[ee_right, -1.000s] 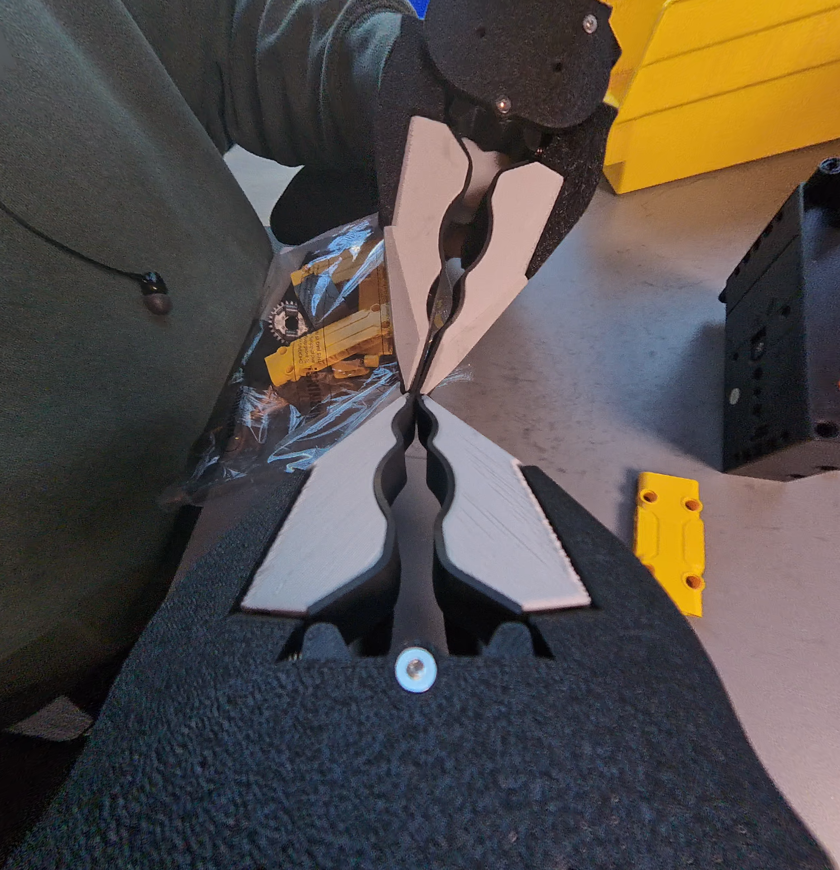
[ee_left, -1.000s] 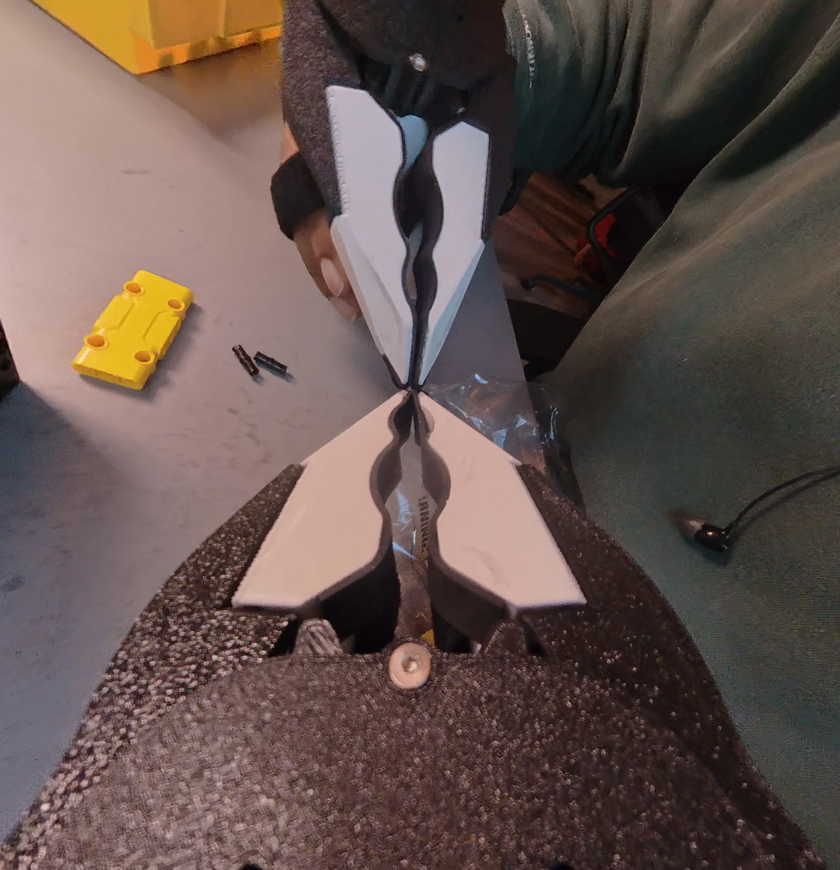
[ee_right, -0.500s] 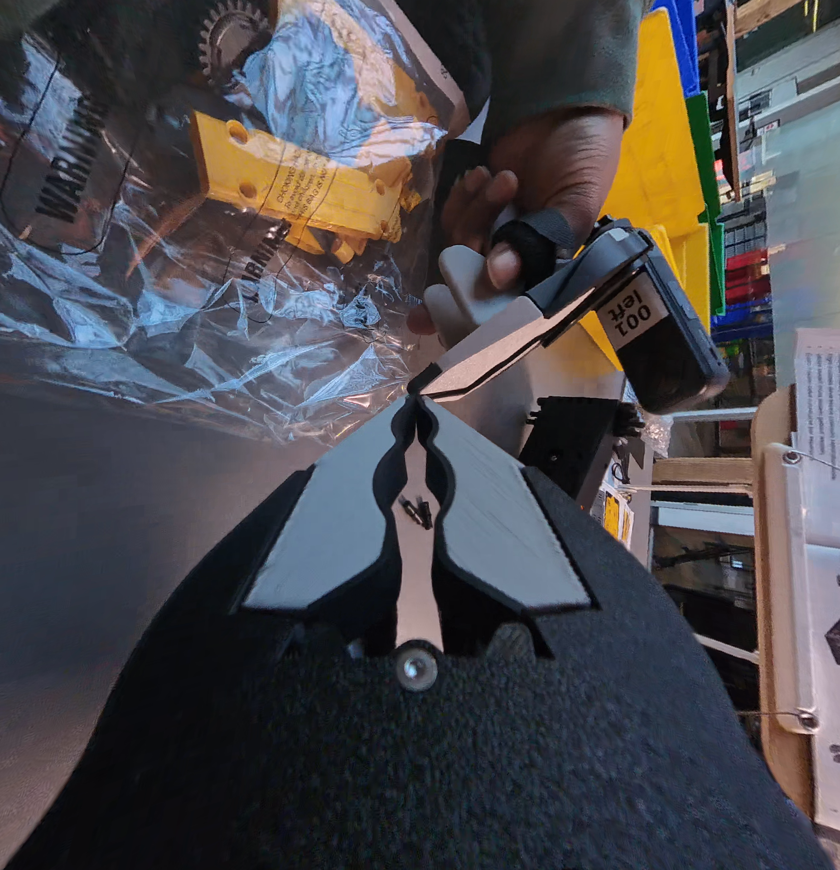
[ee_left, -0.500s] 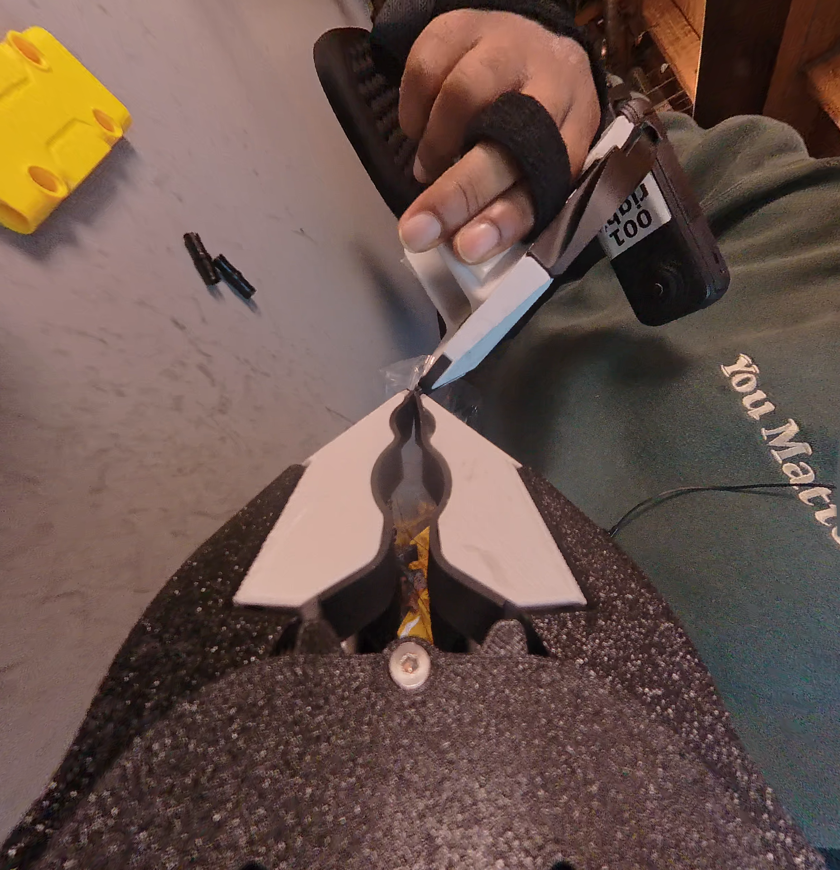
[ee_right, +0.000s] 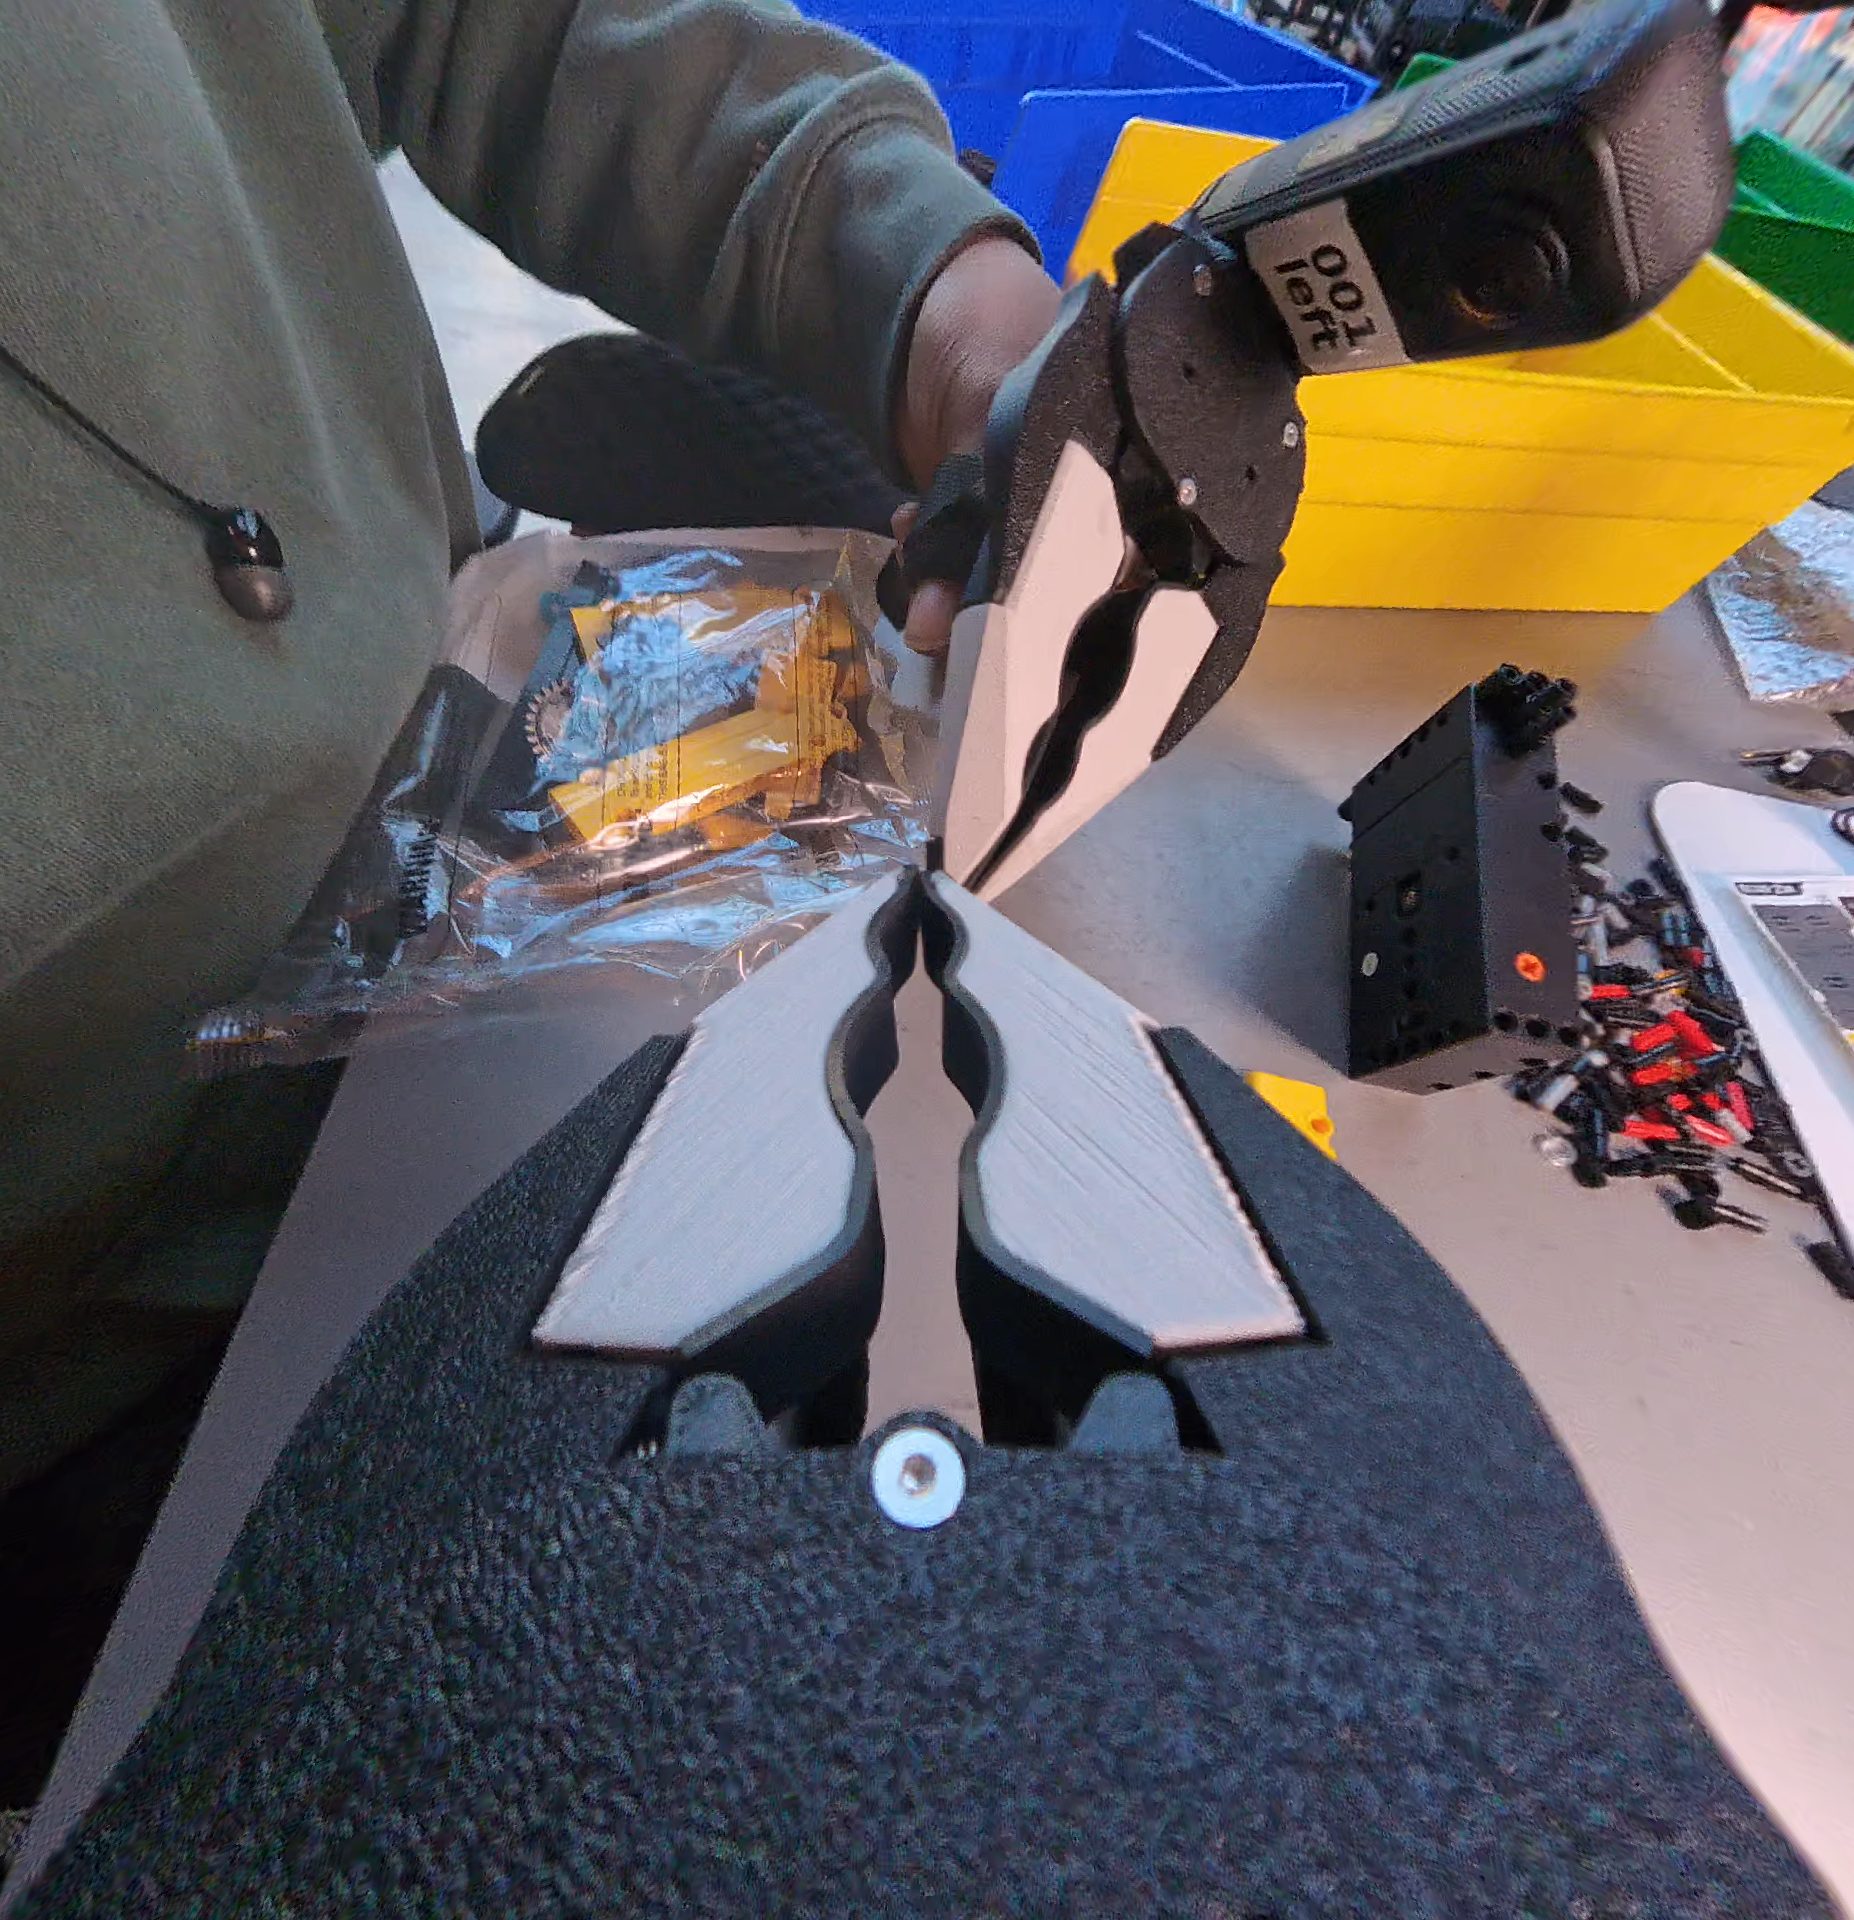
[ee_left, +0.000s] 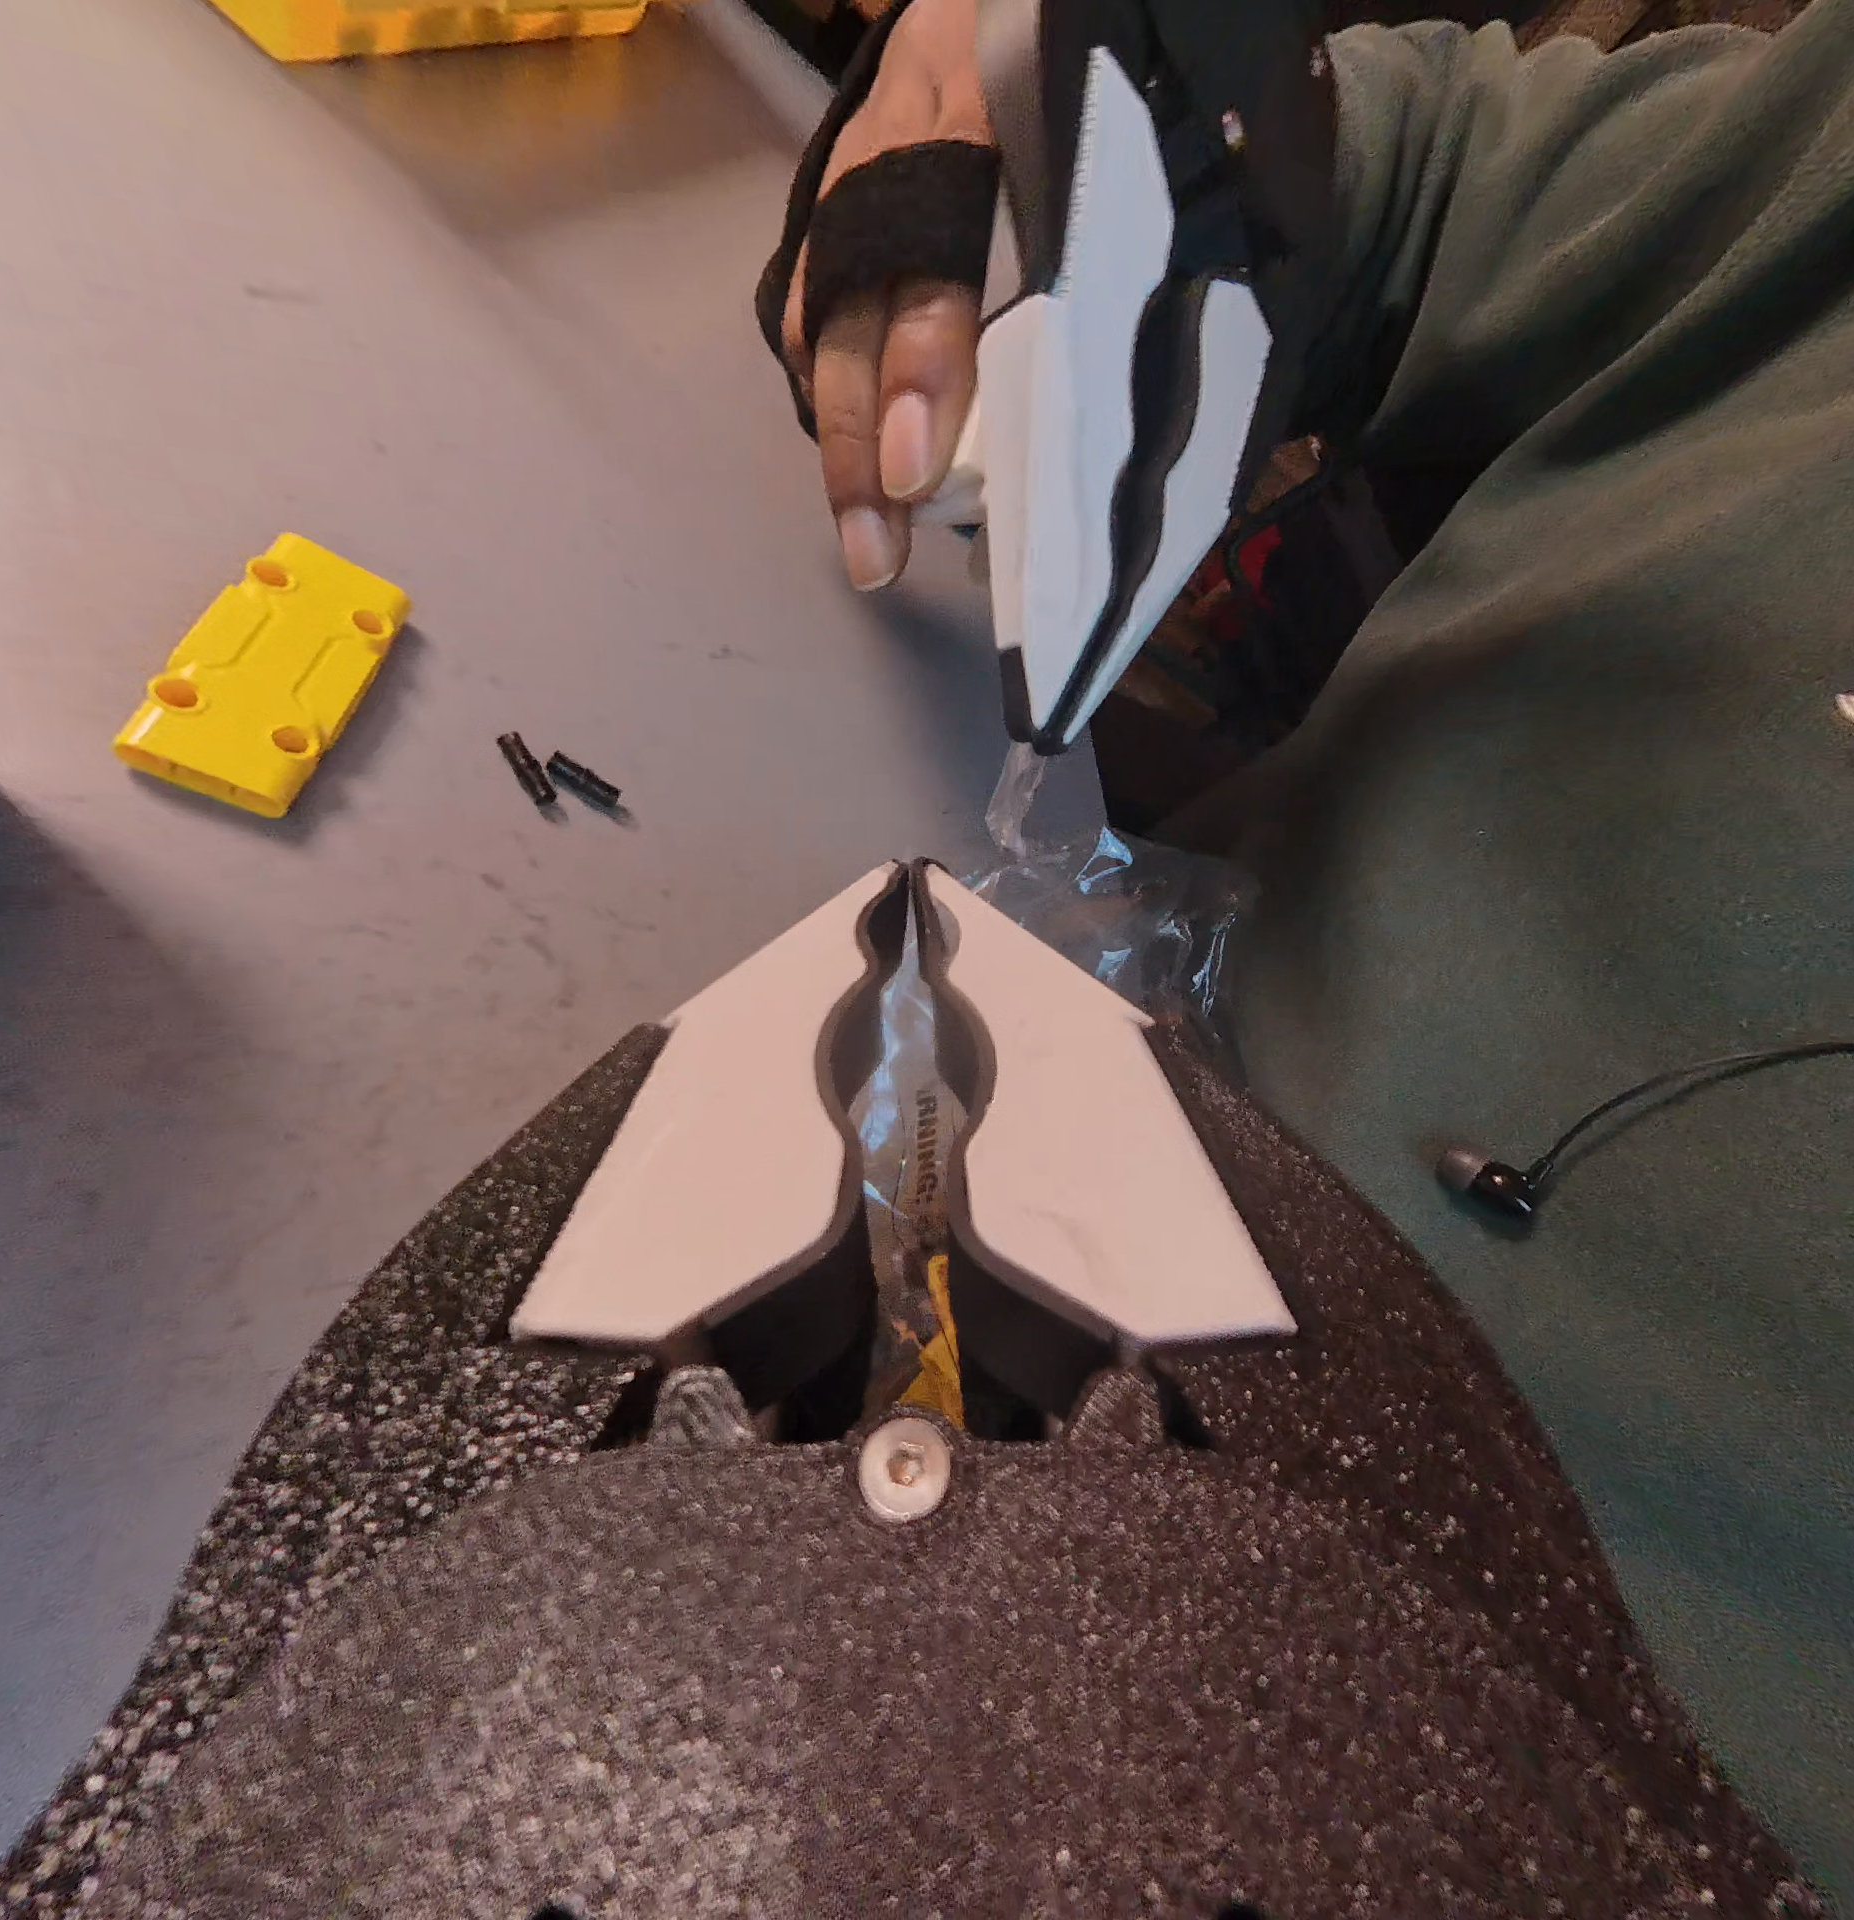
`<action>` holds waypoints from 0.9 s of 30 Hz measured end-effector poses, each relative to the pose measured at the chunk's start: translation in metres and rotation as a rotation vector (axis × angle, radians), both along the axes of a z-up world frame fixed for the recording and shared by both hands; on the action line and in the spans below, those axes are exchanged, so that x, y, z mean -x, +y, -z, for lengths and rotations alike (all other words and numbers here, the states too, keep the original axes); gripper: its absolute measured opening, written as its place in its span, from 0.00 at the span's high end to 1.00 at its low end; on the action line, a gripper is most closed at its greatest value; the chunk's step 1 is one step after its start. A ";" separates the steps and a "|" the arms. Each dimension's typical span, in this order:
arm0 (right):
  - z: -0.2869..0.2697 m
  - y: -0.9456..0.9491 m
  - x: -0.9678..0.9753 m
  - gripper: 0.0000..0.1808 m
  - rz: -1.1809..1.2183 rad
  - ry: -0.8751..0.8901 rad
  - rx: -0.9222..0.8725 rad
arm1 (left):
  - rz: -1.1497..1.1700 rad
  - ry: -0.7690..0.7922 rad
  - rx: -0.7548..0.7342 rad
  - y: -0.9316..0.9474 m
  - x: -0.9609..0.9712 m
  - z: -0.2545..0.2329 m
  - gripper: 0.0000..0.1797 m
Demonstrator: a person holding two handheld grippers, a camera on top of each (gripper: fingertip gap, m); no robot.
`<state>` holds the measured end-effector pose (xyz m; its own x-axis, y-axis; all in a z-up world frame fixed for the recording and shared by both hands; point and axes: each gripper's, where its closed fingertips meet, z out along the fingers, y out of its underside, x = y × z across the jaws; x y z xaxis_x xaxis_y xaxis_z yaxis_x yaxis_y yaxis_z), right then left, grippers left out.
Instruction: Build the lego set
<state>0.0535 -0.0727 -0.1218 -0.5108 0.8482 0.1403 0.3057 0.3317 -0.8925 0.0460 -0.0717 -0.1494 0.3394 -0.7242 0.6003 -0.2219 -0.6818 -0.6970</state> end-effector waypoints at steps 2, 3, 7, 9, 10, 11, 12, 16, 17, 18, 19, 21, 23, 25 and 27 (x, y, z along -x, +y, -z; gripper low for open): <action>-0.008 0.001 0.000 1.00 0.001 0.005 0.072 | 0.017 -0.040 -0.046 -0.001 0.001 -0.010 0.90; -0.012 0.000 0.000 1.00 -0.003 0.011 0.097 | 0.029 -0.056 -0.069 -0.001 0.003 -0.015 0.84; -0.024 -0.003 0.005 1.00 -0.041 0.026 0.081 | 0.105 -0.038 -0.166 0.010 0.009 -0.017 0.63; -0.030 -0.005 0.007 1.00 -0.068 0.032 0.061 | 0.205 -0.051 -0.131 0.009 0.003 -0.015 0.57; -0.035 -0.006 0.008 1.00 -0.080 0.037 0.055 | 0.268 -0.071 -0.109 0.006 -0.002 -0.015 0.56; -0.040 -0.007 0.009 1.00 -0.089 0.045 0.048 | 0.337 -0.097 -0.085 0.000 -0.007 -0.016 0.58; -0.046 -0.006 0.009 1.00 -0.092 0.051 0.036 | 0.415 -0.125 -0.056 -0.008 -0.010 -0.019 0.65; -0.070 -0.003 0.007 1.00 -0.085 0.087 0.015 | 0.540 -0.187 -0.133 -0.021 -0.013 -0.039 1.00; -0.077 -0.002 0.005 1.00 -0.073 0.108 0.022 | 0.513 -0.189 -0.189 -0.019 -0.011 -0.047 1.00; -0.085 -0.001 0.002 1.00 -0.065 0.126 0.043 | 0.476 -0.182 -0.233 -0.017 -0.007 -0.054 1.00; -0.091 -0.001 -0.002 1.00 -0.058 0.135 0.064 | 0.430 -0.175 -0.269 -0.014 -0.002 -0.061 1.00; -0.095 0.002 -0.010 1.00 -0.035 0.149 0.055 | 0.323 -0.167 -0.332 -0.011 0.013 -0.078 1.00; -0.095 -0.002 -0.014 1.00 -0.026 0.161 0.077 | 0.238 -0.136 -0.387 -0.012 0.024 -0.092 1.00; -0.098 -0.008 -0.014 1.00 -0.025 0.186 0.104 | 0.190 -0.072 -0.420 -0.017 0.029 -0.098 1.00; -0.107 -0.015 -0.013 1.00 -0.033 0.214 0.129 | 0.140 -0.030 -0.414 -0.019 0.032 -0.102 1.00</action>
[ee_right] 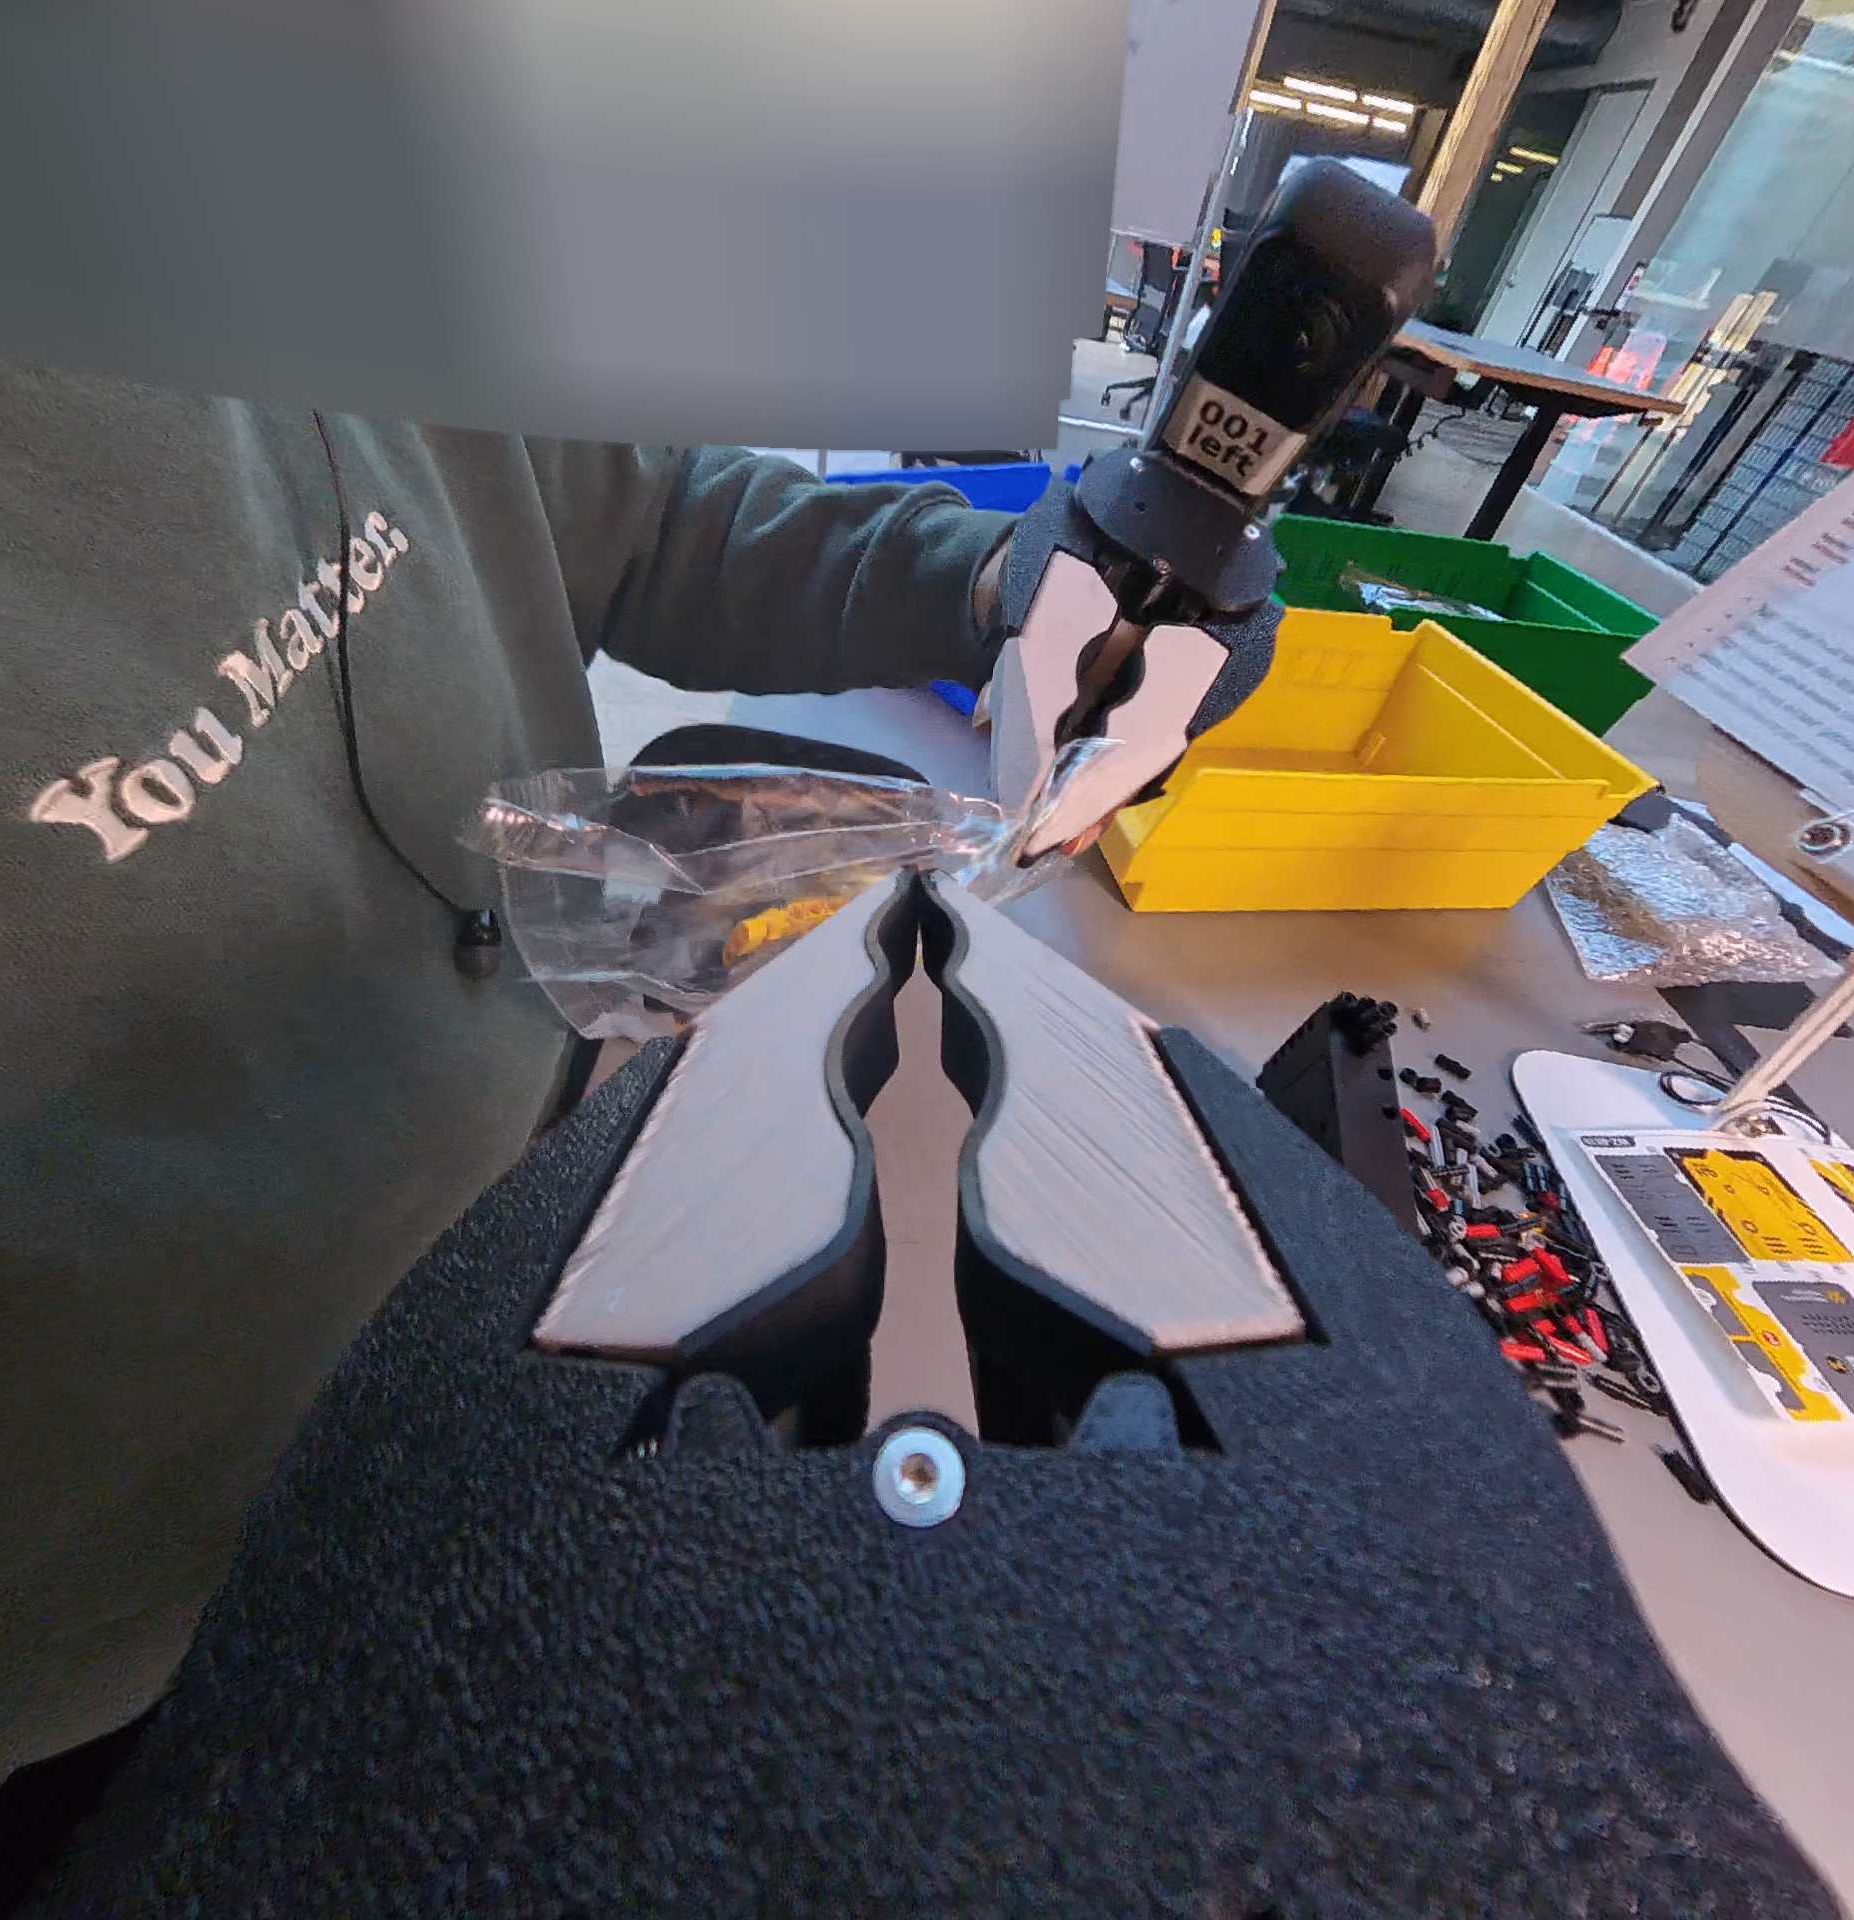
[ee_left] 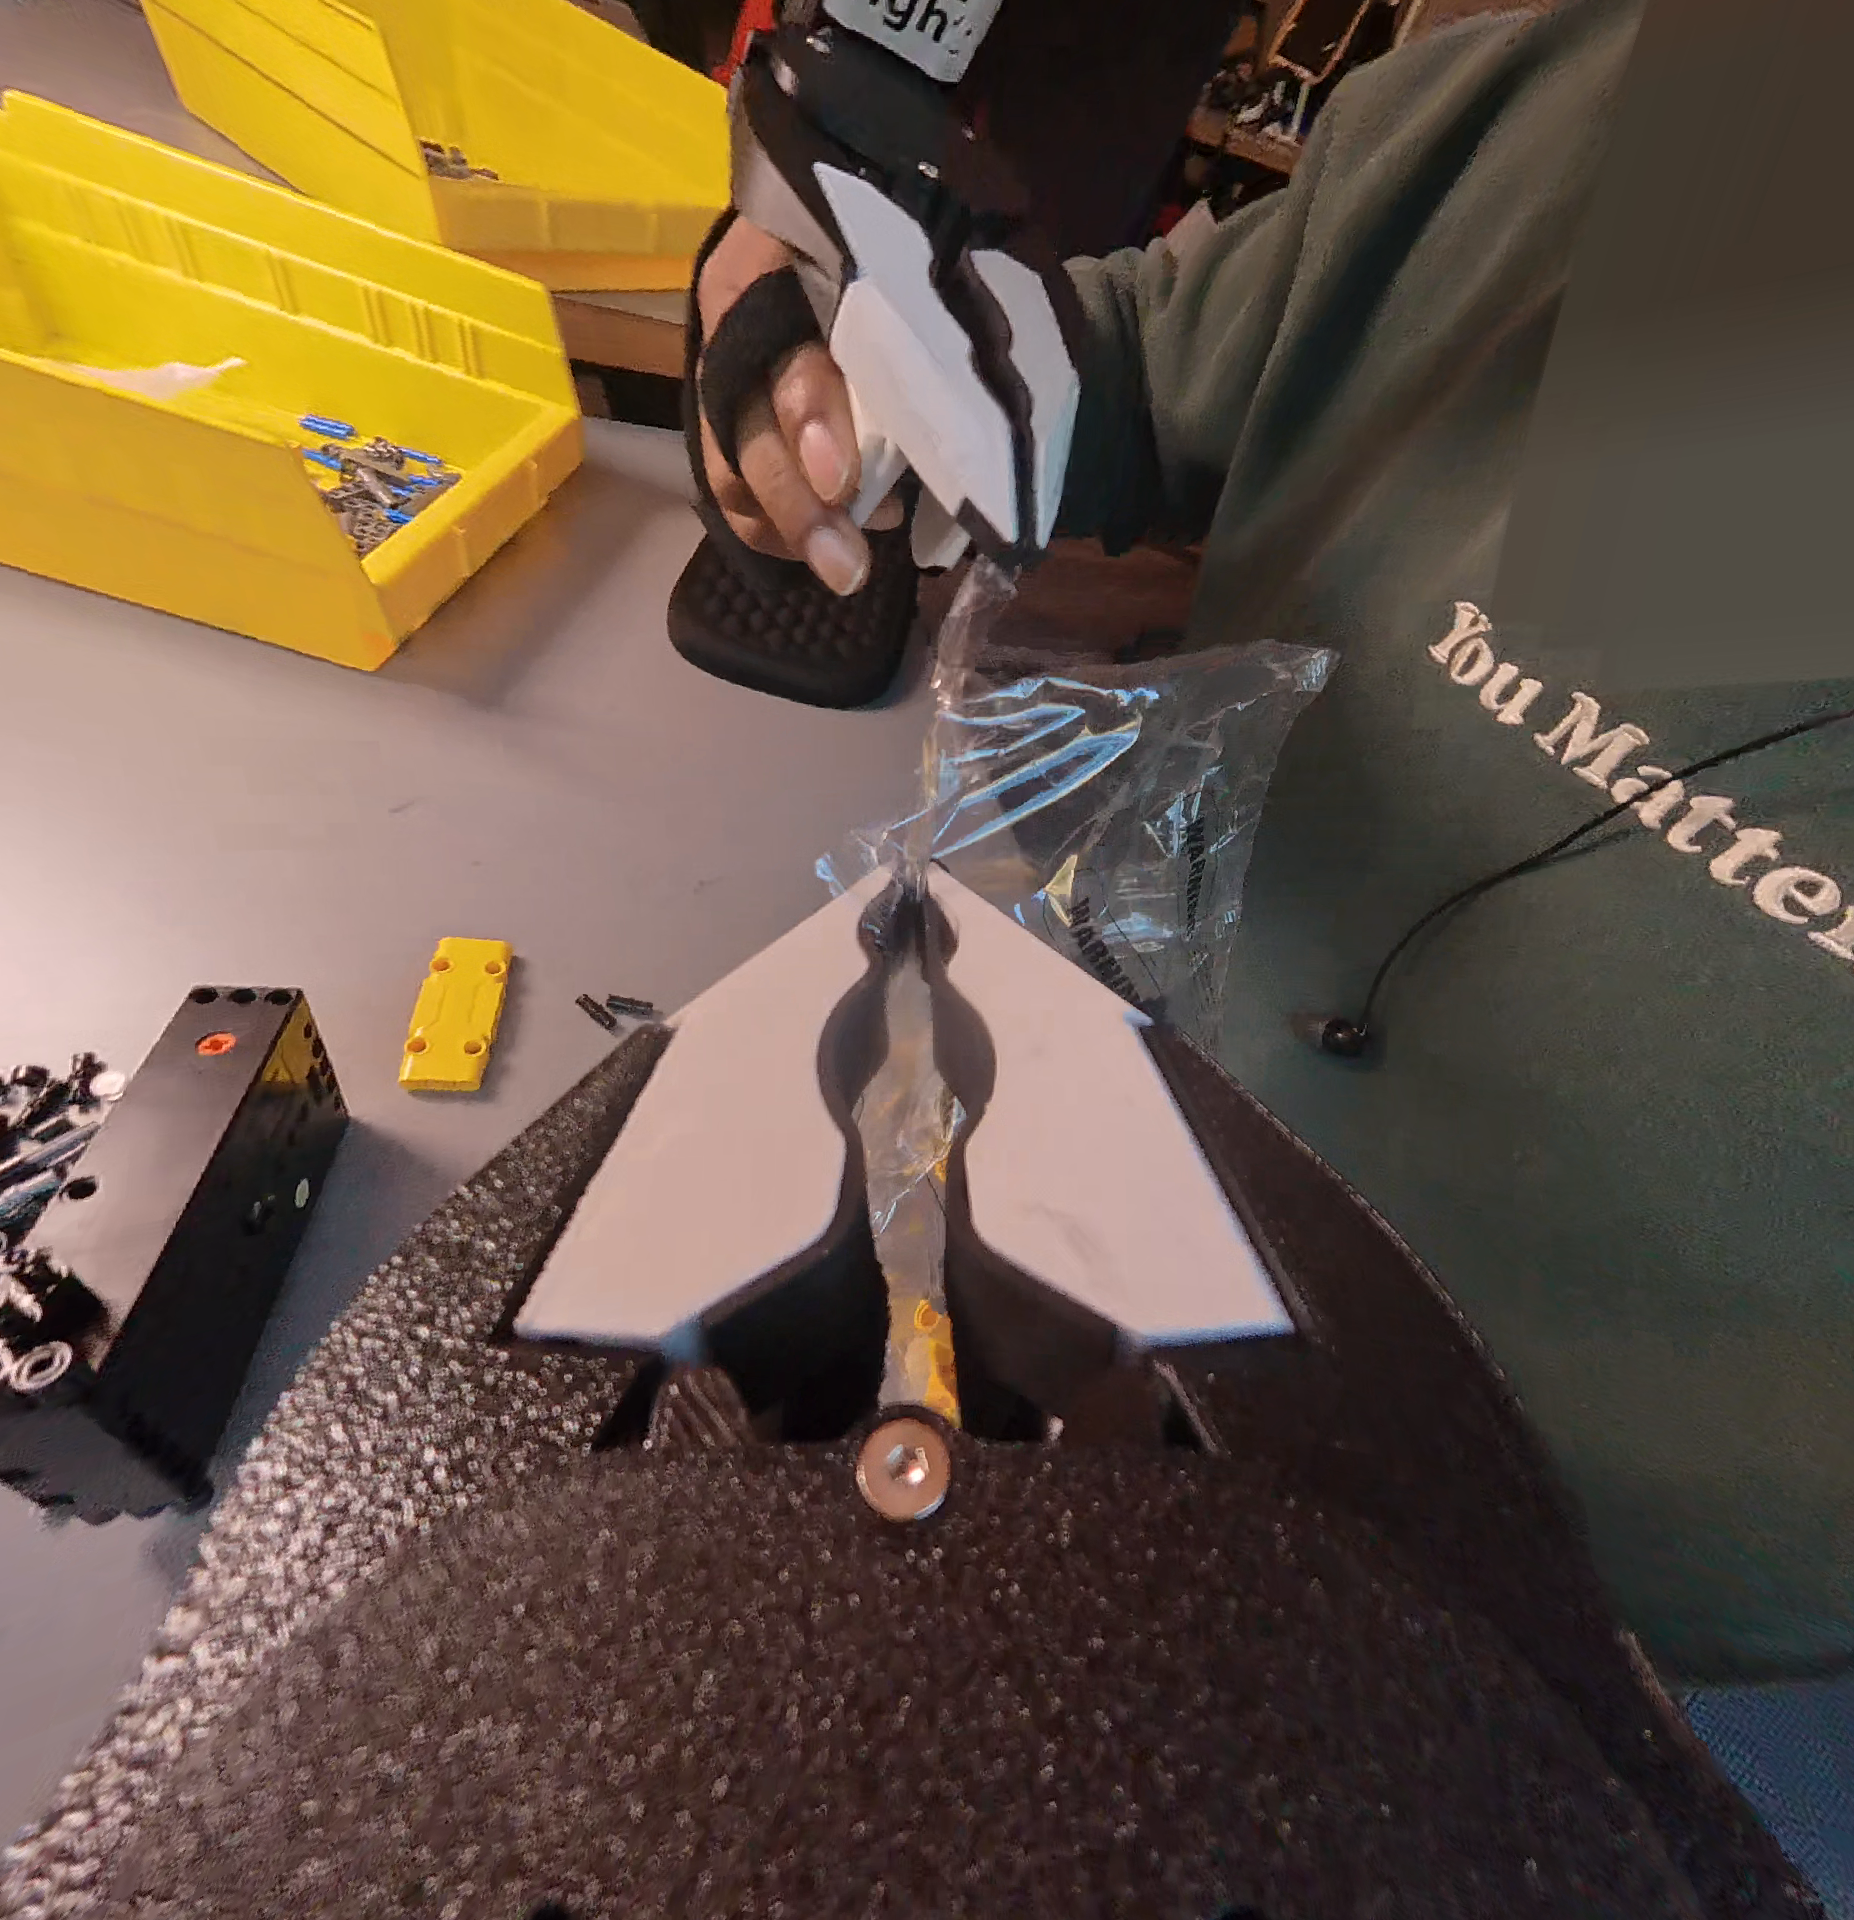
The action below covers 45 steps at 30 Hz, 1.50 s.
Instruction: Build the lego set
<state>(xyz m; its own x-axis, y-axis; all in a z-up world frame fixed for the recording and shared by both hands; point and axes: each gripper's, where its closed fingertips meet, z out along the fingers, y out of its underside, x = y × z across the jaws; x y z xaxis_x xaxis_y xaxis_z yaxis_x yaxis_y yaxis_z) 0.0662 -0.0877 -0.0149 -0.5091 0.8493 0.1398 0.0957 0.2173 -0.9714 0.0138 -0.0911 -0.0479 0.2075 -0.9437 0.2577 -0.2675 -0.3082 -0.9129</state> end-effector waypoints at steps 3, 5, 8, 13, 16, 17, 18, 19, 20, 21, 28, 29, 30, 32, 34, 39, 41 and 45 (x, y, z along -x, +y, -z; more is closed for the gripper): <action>-0.012 -0.011 0.001 1.00 -0.008 0.012 -0.011 | -0.074 0.014 0.003 0.000 0.007 -0.008 1.00; -0.015 -0.019 0.000 1.00 -0.003 0.002 -0.026 | -0.105 0.017 -0.013 -0.003 0.011 -0.015 1.00; -0.019 -0.025 -0.004 1.00 0.017 -0.004 -0.018 | -0.134 0.022 -0.022 -0.006 0.009 -0.016 1.00; -0.043 -0.032 -0.028 1.00 0.012 0.037 0.072 | -0.267 0.015 -0.033 0.001 0.036 -0.013 1.00; -0.036 -0.028 -0.044 1.00 0.090 0.009 -0.009 | -0.304 -0.015 -0.061 -0.013 0.049 -0.021 1.00; -0.036 -0.029 -0.048 1.00 0.090 0.004 0.021 | -0.305 -0.027 -0.071 -0.016 0.049 -0.025 1.00; -0.036 -0.028 -0.052 1.00 0.092 0.002 0.032 | -0.308 -0.034 -0.080 -0.019 0.050 -0.027 1.00; -0.039 -0.027 -0.055 1.00 0.091 0.014 0.052 | -0.313 -0.042 -0.083 -0.020 0.051 -0.027 1.00; -0.044 -0.026 -0.057 1.00 0.093 0.025 0.070 | -0.318 -0.056 -0.078 -0.021 0.053 -0.026 1.00; -0.044 -0.026 -0.059 1.00 0.099 0.026 0.057 | -0.322 -0.071 -0.070 -0.021 0.054 -0.024 1.00; -0.049 -0.021 -0.073 1.00 0.130 0.023 0.035 | -0.381 -0.088 -0.063 -0.027 0.068 -0.010 1.00; -0.067 -0.019 -0.085 1.00 0.109 0.091 0.106 | -0.444 -0.067 -0.064 -0.023 0.082 -0.003 1.00; -0.088 -0.006 -0.100 1.00 0.141 0.165 0.176 | -0.472 -0.112 -0.048 -0.027 0.095 -0.004 1.00; -0.085 0.027 -0.117 1.00 0.307 0.161 0.104 | -0.466 -0.100 -0.072 -0.042 0.098 -0.002 1.00; -0.064 0.040 -0.110 1.00 0.365 0.089 0.123 | -0.449 -0.121 -0.104 -0.048 0.089 -0.012 1.00; -0.043 0.082 -0.069 1.00 0.483 0.012 0.078 | -0.518 -0.183 -0.113 -0.038 0.096 -0.015 1.00; -0.033 0.101 -0.046 1.00 0.533 -0.031 0.068 | -0.546 -0.203 -0.116 -0.039 0.101 -0.014 1.00; -0.009 0.158 0.000 1.00 0.698 -0.113 -0.013 | -0.623 -0.227 -0.126 -0.041 0.115 -0.011 1.00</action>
